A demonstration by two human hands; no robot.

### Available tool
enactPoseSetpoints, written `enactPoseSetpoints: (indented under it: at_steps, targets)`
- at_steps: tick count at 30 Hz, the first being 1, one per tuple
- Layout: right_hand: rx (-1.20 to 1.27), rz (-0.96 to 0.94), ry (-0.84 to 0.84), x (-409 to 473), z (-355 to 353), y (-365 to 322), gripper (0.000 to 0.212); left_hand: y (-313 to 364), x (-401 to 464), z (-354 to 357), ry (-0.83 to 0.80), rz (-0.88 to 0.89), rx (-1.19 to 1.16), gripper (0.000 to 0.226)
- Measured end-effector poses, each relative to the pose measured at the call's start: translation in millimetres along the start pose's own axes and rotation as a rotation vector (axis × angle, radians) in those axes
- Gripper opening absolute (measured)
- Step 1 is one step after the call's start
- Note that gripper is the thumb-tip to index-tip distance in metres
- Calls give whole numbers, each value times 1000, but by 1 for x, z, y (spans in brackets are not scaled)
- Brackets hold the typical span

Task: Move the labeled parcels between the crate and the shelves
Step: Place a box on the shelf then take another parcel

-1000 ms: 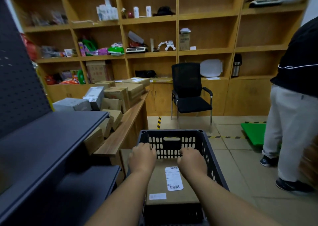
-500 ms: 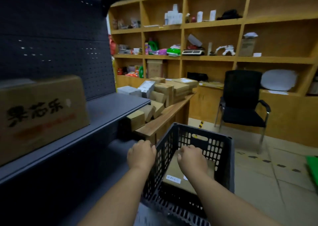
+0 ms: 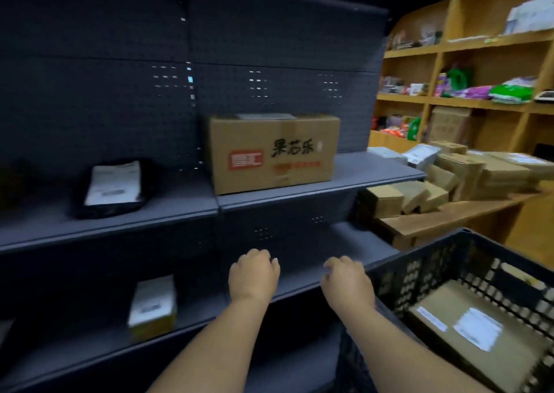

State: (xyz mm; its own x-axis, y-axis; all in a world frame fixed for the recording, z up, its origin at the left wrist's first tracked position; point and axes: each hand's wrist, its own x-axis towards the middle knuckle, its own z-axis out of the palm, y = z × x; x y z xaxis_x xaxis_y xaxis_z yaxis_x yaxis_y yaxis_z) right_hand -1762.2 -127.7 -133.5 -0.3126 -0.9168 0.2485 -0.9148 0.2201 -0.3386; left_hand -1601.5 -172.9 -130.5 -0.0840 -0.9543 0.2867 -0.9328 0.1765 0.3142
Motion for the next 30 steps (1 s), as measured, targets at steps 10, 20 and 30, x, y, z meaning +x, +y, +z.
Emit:
enactPoseSetpoints:
  at_steps: [10,20,30]
  targets:
    - [111,-345,-116,-67,52,-201,29,-193,-79,-100,127,-326,123,31]
    - [216,-563,-244,-194,93,-407,28,-382,-197,-212,231,-568,237,30]
    - [301,-778,-362,-323,123,-571,31,-536,-320,-309,327,-807,426,31]
